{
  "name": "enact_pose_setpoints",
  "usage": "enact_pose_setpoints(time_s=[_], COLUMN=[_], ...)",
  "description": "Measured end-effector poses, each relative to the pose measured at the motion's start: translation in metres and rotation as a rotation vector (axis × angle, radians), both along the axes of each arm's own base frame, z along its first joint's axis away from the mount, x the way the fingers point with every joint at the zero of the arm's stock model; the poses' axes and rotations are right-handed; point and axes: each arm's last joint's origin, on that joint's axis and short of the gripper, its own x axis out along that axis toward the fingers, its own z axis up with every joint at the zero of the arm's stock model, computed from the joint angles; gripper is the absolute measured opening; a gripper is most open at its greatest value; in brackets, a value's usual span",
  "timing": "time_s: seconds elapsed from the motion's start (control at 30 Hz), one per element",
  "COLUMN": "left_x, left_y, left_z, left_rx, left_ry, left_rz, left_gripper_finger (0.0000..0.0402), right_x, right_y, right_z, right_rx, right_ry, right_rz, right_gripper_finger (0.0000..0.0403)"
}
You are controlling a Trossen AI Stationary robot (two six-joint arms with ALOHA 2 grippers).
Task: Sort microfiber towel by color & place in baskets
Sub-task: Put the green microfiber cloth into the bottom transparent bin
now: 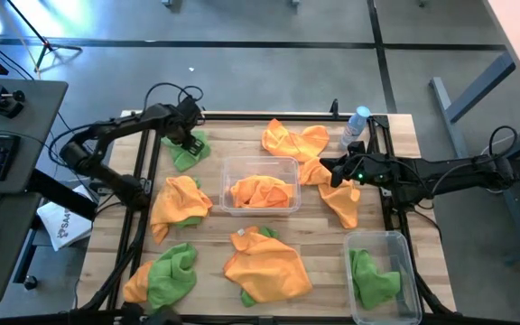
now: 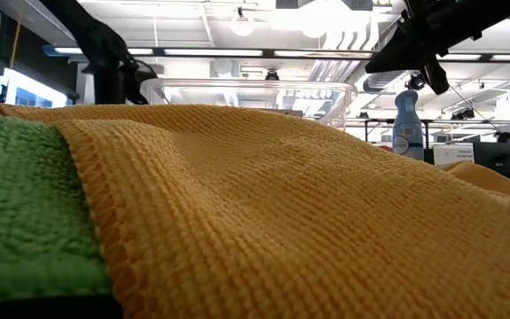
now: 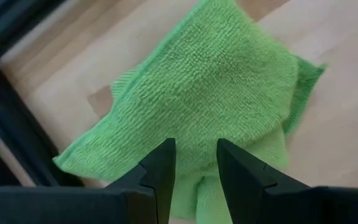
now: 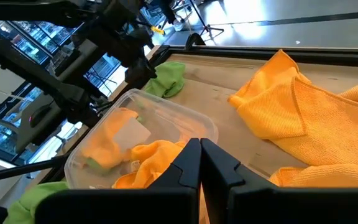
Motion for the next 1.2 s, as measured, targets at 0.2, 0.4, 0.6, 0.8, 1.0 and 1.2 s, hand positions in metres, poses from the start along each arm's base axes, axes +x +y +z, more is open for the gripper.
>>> enact_pose_setpoints(time_s=[0.2,0.4,0.6,0.8,1.0,1.2], left_x=[0.006,0.005,-0.004,-0.014,-0.034,-0.053], left_y=[0.007,0.006,-0.012,-0.047,-0.083,-0.106], left_z=[-0.017,-0.014,0.020,0.082,0.145,0.194], left_rx=[-0.026,-0.019,0.040,0.172,0.367,0.558], left_ry=[0.033,0.025,-0.045,-0.314,-0.586,-0.783], left_rz=[-0.043,-0.032,0.009,0.056,0.115,0.130], left_gripper_finger=[0.0087,0.0008,0.0002,0.0001,0.0000,0.0000], right_x=[0.000,0.000,0.000,0.000,0.000,0.001], right_y=[0.000,0.000,0.000,0.000,0.000,0.000], right_z=[0.000,0.000,0.000,0.000,0.000,0.002], right_rx=[0.000,-0.007,-0.073,-0.156,-0.197,-0.267], right_ry=[0.000,0.004,0.039,0.085,0.106,0.117], right_rz=[0.000,0.003,0.029,0.063,0.079,0.104], right_gripper_finger=[0.0000,0.0000,0.0000,0.0000,0.0000,0.0000])
